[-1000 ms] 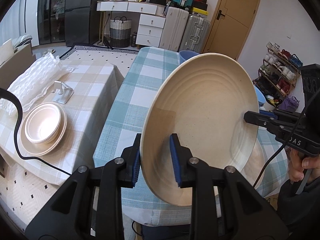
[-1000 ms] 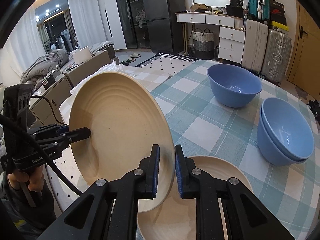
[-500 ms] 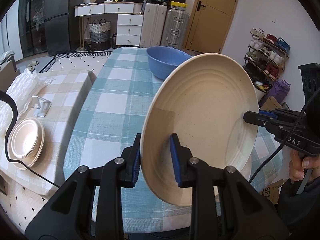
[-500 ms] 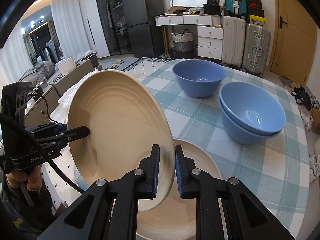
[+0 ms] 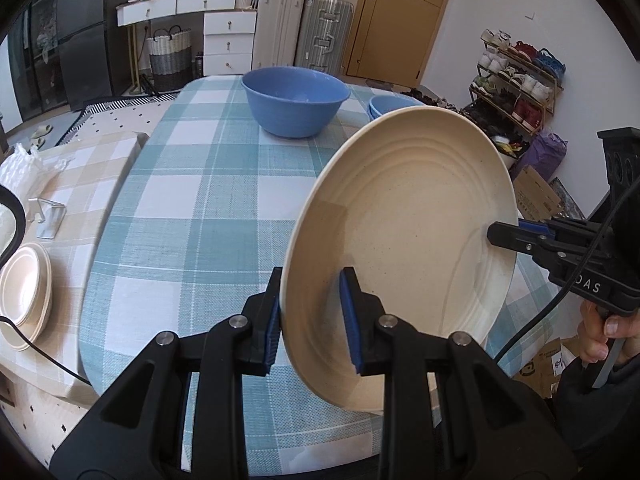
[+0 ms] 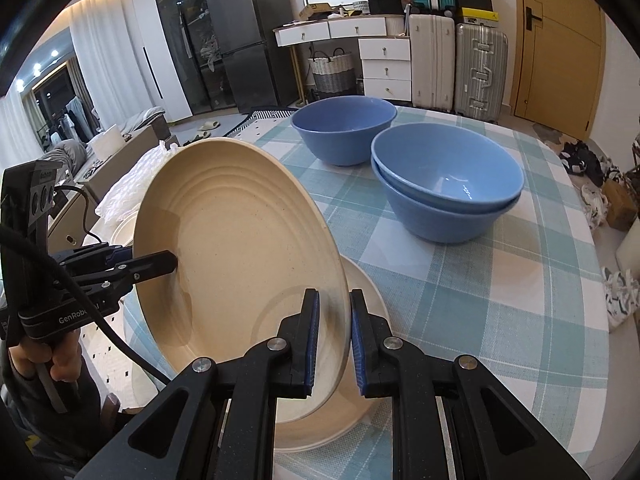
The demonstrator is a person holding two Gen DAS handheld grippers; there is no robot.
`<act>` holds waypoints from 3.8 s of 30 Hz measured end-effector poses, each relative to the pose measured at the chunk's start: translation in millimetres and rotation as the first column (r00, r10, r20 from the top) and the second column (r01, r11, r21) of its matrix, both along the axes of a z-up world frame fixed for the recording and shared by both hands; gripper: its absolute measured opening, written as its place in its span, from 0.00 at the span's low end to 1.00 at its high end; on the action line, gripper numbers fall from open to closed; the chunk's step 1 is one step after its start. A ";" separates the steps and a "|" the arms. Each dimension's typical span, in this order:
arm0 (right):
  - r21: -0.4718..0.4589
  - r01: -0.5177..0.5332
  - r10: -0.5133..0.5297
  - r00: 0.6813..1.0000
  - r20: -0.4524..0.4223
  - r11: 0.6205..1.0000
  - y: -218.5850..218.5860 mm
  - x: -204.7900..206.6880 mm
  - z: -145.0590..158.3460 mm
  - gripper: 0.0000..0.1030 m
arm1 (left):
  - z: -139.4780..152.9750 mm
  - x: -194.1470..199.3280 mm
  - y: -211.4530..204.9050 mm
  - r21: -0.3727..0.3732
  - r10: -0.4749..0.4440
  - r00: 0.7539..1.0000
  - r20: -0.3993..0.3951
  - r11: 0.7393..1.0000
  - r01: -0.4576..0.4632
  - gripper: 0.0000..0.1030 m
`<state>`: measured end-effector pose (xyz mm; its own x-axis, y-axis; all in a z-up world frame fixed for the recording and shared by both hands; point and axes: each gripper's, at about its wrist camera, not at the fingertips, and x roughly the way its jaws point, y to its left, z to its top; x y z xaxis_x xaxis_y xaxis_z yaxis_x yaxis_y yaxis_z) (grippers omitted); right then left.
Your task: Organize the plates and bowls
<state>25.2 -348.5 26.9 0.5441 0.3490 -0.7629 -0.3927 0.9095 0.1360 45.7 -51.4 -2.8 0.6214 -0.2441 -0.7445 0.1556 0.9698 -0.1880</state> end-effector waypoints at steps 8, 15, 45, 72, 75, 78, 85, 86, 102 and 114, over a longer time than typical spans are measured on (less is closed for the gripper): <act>-0.015 0.018 -0.018 1.000 -0.024 1.000 0.4 1.4 -12.0 0.15 | -16.5 13.3 -4.8 0.003 -0.016 0.999 -0.032 1.000 0.016 0.23; -0.041 0.032 -0.033 0.999 -0.041 0.999 -6.2 5.9 -27.2 0.15 | -29.3 22.2 -10.8 0.016 -0.033 0.998 -0.054 0.999 0.034 0.23; -0.141 0.043 -0.050 0.997 -0.053 0.989 -2.2 10.9 -59.5 0.15 | -63.3 34.3 -18.0 0.138 0.009 0.997 -0.079 0.990 0.002 0.15; -0.016 0.072 -0.072 0.997 -0.009 0.997 -27.6 -4.4 -31.1 0.48 | -26.6 26.5 -6.9 0.087 0.022 1.000 -0.010 0.996 -0.021 0.47; 0.000 0.074 -0.074 0.997 0.006 0.997 -31.5 -7.9 -23.1 0.51 | -18.0 24.5 -11.9 0.093 0.013 1.000 0.008 0.996 -0.014 0.54; 0.022 0.077 -0.078 0.997 0.023 0.997 -36.1 -11.1 -15.5 0.62 | -10.1 22.9 -18.2 0.104 0.003 1.000 0.023 0.995 -0.006 0.65; 0.046 0.079 -0.081 0.996 0.046 0.996 -42.8 -16.6 -5.5 0.75 | 4.3 20.1 -31.7 0.109 -0.021 0.999 0.039 0.994 0.017 0.73; 0.049 0.078 -0.080 0.996 0.049 0.996 -43.3 -17.4 -4.2 0.76 | 5.6 19.6 -32.8 0.108 -0.021 0.999 0.040 0.994 0.017 0.74; 0.066 0.047 -0.055 0.991 0.122 0.997 -39.5 -17.8 28.8 0.96 | 31.1 23.6 -32.0 0.114 -0.013 0.996 0.083 0.993 0.004 0.97; 0.058 0.028 -0.038 0.981 0.188 0.998 -27.1 2.6 67.9 0.97 | 81.0 36.3 -19.6 0.113 0.016 0.988 0.156 0.993 -0.034 0.98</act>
<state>27.8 -375.6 94.8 0.6884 0.3670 -0.6256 -0.3860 0.9156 0.1123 82.0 -71.0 78.3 0.7362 -0.1452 -0.6610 0.1493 0.9875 -0.0506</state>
